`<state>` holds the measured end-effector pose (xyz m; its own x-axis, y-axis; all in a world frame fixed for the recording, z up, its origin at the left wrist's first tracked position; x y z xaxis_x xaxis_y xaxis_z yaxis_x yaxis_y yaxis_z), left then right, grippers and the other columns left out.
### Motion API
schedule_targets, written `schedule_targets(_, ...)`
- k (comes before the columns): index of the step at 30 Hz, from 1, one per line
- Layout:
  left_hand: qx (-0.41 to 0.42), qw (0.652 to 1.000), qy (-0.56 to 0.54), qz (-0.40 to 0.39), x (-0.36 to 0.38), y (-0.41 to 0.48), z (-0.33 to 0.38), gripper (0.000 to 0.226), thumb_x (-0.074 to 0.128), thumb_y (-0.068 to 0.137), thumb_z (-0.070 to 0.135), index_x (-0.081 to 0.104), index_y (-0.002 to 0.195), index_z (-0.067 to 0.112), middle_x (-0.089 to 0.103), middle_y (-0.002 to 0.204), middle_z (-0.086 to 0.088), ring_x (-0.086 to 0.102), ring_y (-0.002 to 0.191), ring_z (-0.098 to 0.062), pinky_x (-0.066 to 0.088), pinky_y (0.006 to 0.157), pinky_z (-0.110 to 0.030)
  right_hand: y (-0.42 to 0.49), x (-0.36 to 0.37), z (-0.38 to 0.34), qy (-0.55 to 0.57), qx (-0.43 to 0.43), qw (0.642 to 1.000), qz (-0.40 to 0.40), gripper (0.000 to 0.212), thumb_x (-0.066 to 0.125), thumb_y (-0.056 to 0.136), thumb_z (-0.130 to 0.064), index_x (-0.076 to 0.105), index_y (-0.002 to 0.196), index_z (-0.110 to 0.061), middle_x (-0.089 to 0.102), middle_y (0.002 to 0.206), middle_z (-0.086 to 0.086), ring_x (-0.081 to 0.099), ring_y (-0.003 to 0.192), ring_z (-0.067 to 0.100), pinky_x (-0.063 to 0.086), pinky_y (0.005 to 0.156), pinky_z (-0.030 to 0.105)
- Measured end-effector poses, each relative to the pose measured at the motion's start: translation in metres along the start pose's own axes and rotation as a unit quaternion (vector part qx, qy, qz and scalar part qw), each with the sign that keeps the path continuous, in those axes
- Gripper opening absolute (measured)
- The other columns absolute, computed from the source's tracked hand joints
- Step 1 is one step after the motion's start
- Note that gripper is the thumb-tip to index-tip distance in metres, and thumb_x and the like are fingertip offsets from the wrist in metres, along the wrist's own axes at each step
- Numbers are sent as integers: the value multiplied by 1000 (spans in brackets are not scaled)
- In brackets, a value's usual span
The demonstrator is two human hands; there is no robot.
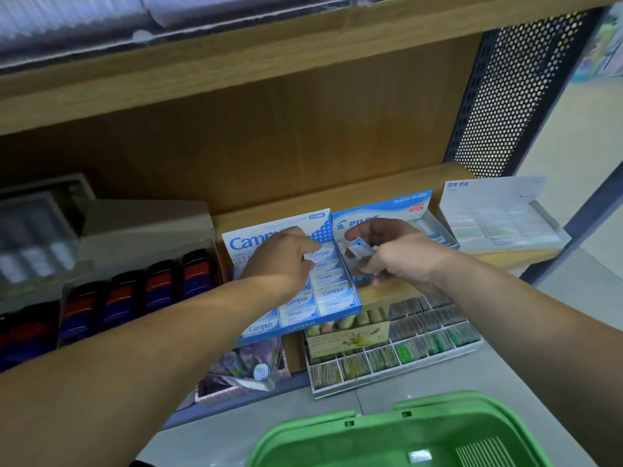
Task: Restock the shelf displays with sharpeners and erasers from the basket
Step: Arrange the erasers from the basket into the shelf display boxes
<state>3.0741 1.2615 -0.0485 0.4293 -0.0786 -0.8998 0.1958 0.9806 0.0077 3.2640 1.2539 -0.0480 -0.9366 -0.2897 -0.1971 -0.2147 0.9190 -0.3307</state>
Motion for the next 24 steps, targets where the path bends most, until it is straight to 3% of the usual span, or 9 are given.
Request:
schedule_targets(4, 11, 1000, 22, 2, 6, 1, -1, 18, 60, 100, 11, 78, 102, 13, 58, 114, 4, 59, 101, -17, 47, 92, -29, 4, -3, 5, 39, 10, 999, 13, 45, 68, 80, 20, 68, 110, -13, 71, 112, 13, 78, 85, 28, 58, 62, 35)
schedule_targets(7, 2, 997, 59, -41, 12, 1, -1, 24, 53, 101, 9, 63, 82, 19, 53, 111, 3, 59, 99, -21, 51, 92, -42, 2, -5, 4, 55, 12, 998, 6, 44, 76, 74, 18, 74, 105, -14, 71, 109, 16, 77, 87, 29, 63, 77, 38)
schedule_targets(10, 1, 996, 71, -50, 2, -6, 5, 26, 51, 101, 13, 71, 100, 29, 56, 117, 9, 59, 107, -18, 51, 95, -42, -2, -5, -1, 69, 4, 998, -5, 52, 80, 71, 18, 75, 110, -14, 64, 94, 11, 76, 83, 26, 63, 83, 38)
schedule_targets(11, 0, 998, 48, -33, -5, -9, 8, 24, 52, 102, 18, 73, 108, 28, 59, 117, 10, 59, 107, -16, 51, 95, -39, -3, -4, -3, 82, 4, 997, -8, 54, 80, 70, 19, 73, 113, -13, 62, 94, 10, 76, 85, 27, 63, 83, 37)
schedule_targets(13, -49, 993, -105, -9, -16, -18, 13, 18, 57, 101, 33, 75, 101, 29, 67, 101, 12, 64, 93, -12, 54, 88, -34, -4, 1, -7, 114, 3, 993, -17, 54, 81, 68, 19, 71, 113, -8, 63, 99, 14, 75, 95, 34, 62, 85, 40)
schedule_targets(16, -124, 938, -322, -27, -19, -32, 17, 23, 68, 94, 48, 75, 91, 26, 74, 86, 5, 68, 83, -14, 59, 79, -34, -6, 15, -16, 128, -6, 991, -29, 47, 82, 69, 17, 69, 109, -2, 72, 105, 25, 75, 99, 35, 62, 86, 42)
schedule_targets(19, -143, 905, -401, 0, -24, -35, 14, 27, 79, 87, 39, 71, 95, 15, 76, 86, -1, 70, 79, -17, 58, 69, -31, -10, 33, -26, 120, -17, 992, -46, 41, 81, 71, 16, 67, 107, 1, 71, 108, 30, 76, 93, 33, 64, 77, 36)
schedule_targets(22, -169, 854, -490, 41, -38, -30, 4, 18, 73, 95, 25, 63, 96, 10, 76, 98, -17, 75, 79, -25, 63, 80, -46, -9, 41, -30, 151, -13, 987, -57, 41, 74, 75, 21, 66, 111, 3, 74, 92, 21, 77, 89, 33, 64, 78, 37)
schedule_targets(24, -167, 893, -412, 64, -52, -28, -9, 11, 66, 100, 23, 60, 102, 14, 74, 104, -10, 77, 75, -24, 64, 64, -40, -6, 36, -27, 166, -3, 985, -42, 39, 66, 79, 27, 68, 109, 2, 73, 85, 14, 77, 87, 32, 64, 76, 37)
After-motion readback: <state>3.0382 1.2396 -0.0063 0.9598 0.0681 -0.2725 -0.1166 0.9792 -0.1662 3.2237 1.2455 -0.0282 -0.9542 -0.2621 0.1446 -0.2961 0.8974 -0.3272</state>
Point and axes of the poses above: each hand's wrist, its own y-axis towards the middle knuckle, its own x-axis out of the palm, z = x × y, the point moved 6 cm from there along y, towards the middle knuckle
